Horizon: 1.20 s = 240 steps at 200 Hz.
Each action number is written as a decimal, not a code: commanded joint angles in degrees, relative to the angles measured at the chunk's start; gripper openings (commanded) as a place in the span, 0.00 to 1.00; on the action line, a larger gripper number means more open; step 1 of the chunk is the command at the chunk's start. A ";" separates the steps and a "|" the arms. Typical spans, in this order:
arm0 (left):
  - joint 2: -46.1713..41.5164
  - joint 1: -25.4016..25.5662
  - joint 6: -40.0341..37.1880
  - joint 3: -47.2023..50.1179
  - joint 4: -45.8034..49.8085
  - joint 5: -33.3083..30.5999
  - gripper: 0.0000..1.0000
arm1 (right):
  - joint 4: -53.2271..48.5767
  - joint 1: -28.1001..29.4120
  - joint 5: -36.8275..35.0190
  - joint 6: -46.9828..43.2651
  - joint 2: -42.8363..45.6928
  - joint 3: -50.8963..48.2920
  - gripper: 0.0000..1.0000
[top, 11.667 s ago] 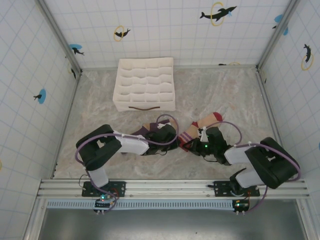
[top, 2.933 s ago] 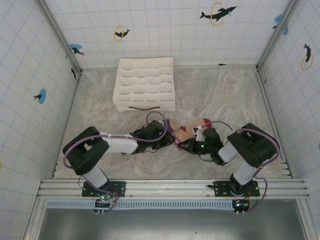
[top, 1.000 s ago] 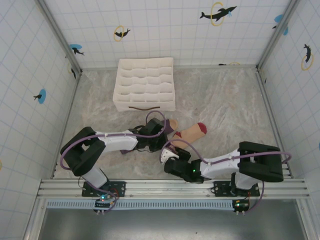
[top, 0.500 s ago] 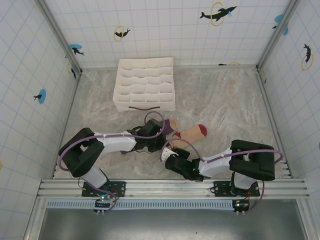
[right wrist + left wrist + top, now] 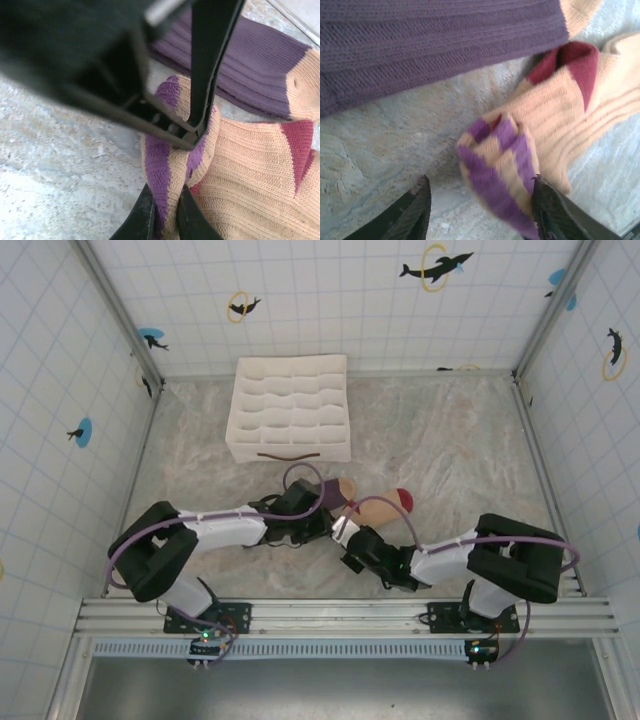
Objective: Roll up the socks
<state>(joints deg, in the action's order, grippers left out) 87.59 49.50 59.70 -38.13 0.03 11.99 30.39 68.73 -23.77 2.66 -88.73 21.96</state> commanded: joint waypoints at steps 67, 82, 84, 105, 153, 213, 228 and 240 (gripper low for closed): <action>-8.88 0.23 -0.99 4.58 -4.88 -2.83 0.68 | 5.31 -10.85 21.31 12.82 2.74 -11.97 0.00; -9.09 0.42 -0.89 5.39 -5.83 -3.22 0.68 | 8.76 -13.90 26.98 16.71 2.95 -13.63 0.00; -9.10 0.47 -0.90 5.44 -5.94 -3.27 0.68 | 9.08 -14.31 27.74 17.15 2.95 -13.79 0.00; -9.18 1.10 -1.10 5.68 -6.29 -4.53 0.68 | 13.96 -17.25 33.17 23.03 2.69 -16.15 0.00; -8.02 2.09 -1.20 4.53 -5.85 -5.48 0.66 | 22.37 -24.17 41.52 35.13 -2.20 -19.69 0.00; -6.18 4.03 -1.14 2.58 -5.79 -6.46 0.64 | 20.50 -30.24 47.37 45.91 -6.66 -18.56 0.00; -5.17 4.29 -1.24 1.89 -6.06 -6.02 0.63 | 17.93 -31.39 47.48 47.87 -7.31 -17.70 0.00; -4.15 4.54 -1.28 1.30 -6.39 -5.94 0.62 | 16.26 -32.26 47.36 49.32 -7.75 -17.26 0.00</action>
<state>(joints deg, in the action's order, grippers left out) 81.54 53.39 59.33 -34.46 -5.34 6.76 62.43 37.91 24.01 46.96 -93.30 5.32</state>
